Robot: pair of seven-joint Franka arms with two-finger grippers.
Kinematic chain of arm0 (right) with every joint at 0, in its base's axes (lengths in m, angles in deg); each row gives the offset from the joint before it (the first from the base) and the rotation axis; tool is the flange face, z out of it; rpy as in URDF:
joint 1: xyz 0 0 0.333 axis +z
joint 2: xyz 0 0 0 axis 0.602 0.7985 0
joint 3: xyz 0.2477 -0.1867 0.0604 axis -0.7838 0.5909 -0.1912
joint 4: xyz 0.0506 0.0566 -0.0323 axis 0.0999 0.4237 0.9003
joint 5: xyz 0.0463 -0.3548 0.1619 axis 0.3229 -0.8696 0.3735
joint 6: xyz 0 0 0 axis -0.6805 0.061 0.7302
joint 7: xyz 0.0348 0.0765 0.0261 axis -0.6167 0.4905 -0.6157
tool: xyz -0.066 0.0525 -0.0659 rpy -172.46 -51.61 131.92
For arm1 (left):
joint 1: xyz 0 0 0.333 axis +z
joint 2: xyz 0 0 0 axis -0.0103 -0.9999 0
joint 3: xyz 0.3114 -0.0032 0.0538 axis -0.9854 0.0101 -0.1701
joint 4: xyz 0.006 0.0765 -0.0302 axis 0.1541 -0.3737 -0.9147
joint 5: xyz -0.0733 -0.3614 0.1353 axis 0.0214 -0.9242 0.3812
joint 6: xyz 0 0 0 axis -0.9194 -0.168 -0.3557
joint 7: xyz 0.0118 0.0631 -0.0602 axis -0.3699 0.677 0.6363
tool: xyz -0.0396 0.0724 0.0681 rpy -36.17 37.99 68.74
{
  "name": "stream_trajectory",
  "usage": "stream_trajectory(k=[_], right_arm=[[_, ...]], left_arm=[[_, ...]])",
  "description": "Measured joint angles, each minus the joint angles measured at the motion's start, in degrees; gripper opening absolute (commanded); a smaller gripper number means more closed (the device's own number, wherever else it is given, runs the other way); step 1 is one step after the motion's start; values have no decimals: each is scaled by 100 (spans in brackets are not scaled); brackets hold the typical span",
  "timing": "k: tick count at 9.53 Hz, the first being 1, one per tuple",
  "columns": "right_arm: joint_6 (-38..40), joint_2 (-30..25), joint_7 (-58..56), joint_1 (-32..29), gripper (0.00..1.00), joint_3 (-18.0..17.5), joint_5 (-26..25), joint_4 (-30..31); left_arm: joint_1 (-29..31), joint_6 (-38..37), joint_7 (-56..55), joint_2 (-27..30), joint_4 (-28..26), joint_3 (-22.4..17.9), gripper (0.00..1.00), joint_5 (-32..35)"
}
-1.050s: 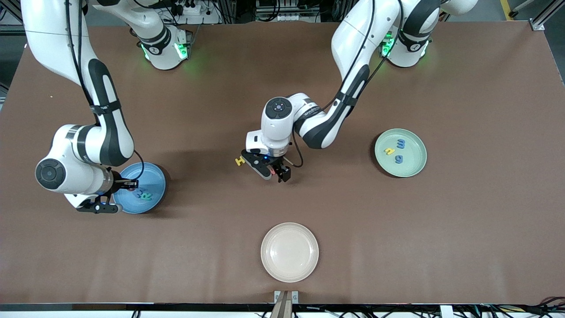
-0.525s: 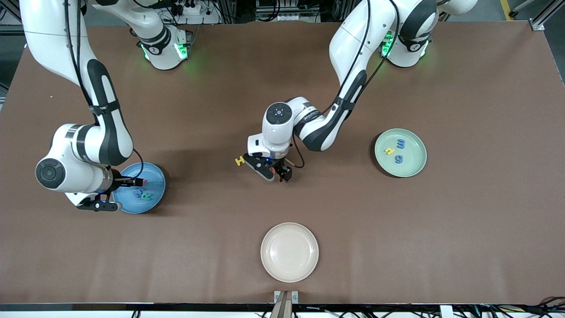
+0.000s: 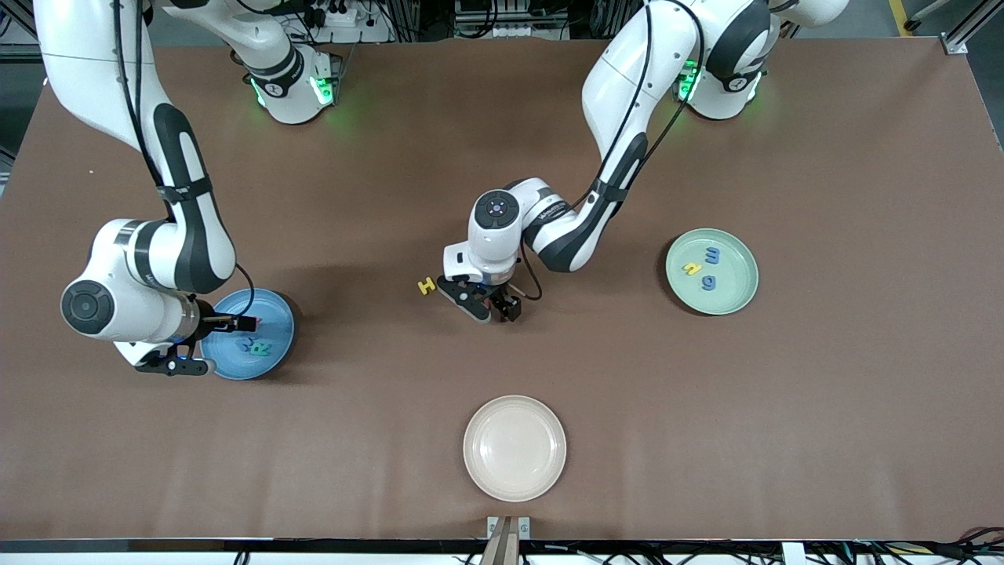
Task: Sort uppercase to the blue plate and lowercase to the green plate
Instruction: 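Drop the Q into the blue plate while the left gripper lowers to the m, then close the left gripper on the pink lowercase m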
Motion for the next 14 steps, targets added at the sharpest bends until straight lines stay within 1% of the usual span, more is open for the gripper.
stream_trajectory(k=[1, 2, 4, 5, 8, 11, 14], right_arm=[[-1, -8, 0, 0, 100, 0, 0, 0], [-5, -17, 1, -1, 100, 0, 0, 0], [-18, -52, 1, -6, 100, 0, 0, -8], [-22, -87, 1, -7, 100, 1, 0, -22], [-21, -215, 1, -17, 100, 7, 0, -39], [-22, -261, 1, -31, 100, 21, 0, -54], [-21, -293, 2, -31, 100, 18, 0, -86]], left_arm=[[-9, -8, 0, 1, 10, -1, 68, 0], [-15, -8, 0, 5, 21, -1, 66, 0], [-30, -8, 0, 6, 36, 0, 54, -24], [-30, -9, -1, 6, 36, 1, 51, -43], [-34, -12, -3, 5, 37, 0, 49, -122], [-16, -13, -3, 4, 62, -5, 51, -236], [-14, -13, -3, 4, 184, -5, 51, -243]])
